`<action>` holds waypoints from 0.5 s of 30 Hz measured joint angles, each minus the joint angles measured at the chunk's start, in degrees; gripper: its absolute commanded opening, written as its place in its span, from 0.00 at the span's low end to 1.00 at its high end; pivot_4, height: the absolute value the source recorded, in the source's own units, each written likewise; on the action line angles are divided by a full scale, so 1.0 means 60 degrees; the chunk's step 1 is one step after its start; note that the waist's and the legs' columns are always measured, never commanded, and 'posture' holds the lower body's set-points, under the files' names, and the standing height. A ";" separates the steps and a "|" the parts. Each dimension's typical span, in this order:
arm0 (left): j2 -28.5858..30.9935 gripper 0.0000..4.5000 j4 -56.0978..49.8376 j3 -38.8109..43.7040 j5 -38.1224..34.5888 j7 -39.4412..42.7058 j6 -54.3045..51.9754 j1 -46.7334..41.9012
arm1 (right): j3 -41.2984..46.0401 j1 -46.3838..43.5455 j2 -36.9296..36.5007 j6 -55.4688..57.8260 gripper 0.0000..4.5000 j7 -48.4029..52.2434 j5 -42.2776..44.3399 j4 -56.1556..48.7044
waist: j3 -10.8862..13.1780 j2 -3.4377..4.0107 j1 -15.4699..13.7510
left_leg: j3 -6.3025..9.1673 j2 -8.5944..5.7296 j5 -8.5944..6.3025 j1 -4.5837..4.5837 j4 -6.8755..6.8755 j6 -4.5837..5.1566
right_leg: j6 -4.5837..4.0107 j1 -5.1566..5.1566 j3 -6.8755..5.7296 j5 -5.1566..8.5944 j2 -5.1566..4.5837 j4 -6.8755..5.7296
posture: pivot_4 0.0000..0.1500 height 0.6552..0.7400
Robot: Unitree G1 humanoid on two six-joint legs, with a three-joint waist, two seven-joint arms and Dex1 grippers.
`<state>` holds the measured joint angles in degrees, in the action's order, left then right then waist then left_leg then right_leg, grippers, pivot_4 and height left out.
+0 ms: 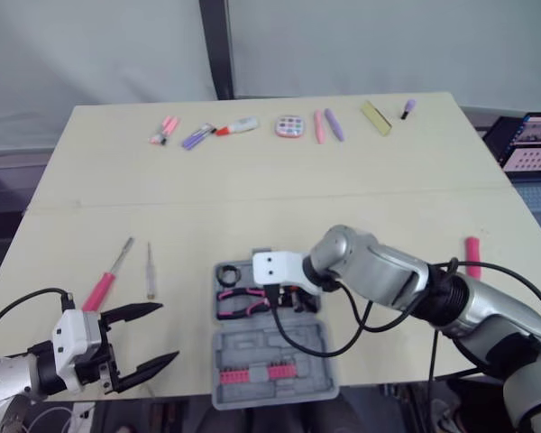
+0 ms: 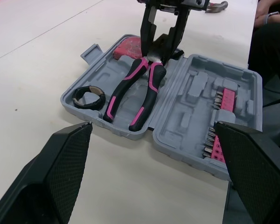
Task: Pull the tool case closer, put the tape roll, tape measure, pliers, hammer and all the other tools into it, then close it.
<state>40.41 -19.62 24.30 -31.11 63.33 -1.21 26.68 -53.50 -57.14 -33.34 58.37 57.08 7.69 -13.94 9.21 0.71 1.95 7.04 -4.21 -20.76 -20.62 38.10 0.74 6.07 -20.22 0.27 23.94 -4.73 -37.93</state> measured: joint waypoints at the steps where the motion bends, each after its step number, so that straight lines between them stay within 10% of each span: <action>1: -0.0003 1.00 0.0000 0.0000 0.0000 -0.0003 0.0000 0.0000 | 0.0002 0.0009 0.0019 -0.0012 0.21 0.0001 -0.0008 0.0031 | 0.0000 0.0000 0.0000 | 0.0000 0.0000 0.0000 0.0000 0.0000 0.0000 | 0.0000 -0.0001 0.0000 0.0000 0.0000 0.0000 | 1.00 1.00; 15: -0.0039 1.00 -0.0064 -0.0099 0.0013 -0.0126 -0.0011 -0.0021 | 0.0134 0.0231 0.0097 -0.0147 0.21 0.0040 -0.0203 0.0134 | 0.0000 0.0000 0.0003 | 0.0000 0.0000 0.0000 0.0000 -0.0001 -0.0001 | 0.0000 -0.0003 0.0000 0.0000 0.0000 -0.0001 | 1.00 1.00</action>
<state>40.18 -20.00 23.70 -31.03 62.57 -1.28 26.55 -52.70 -55.75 -32.76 57.48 57.32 6.47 -13.14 9.21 0.71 1.97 7.04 -4.21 -20.76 -20.62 38.09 0.73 6.06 -20.24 0.26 23.94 -4.73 -37.94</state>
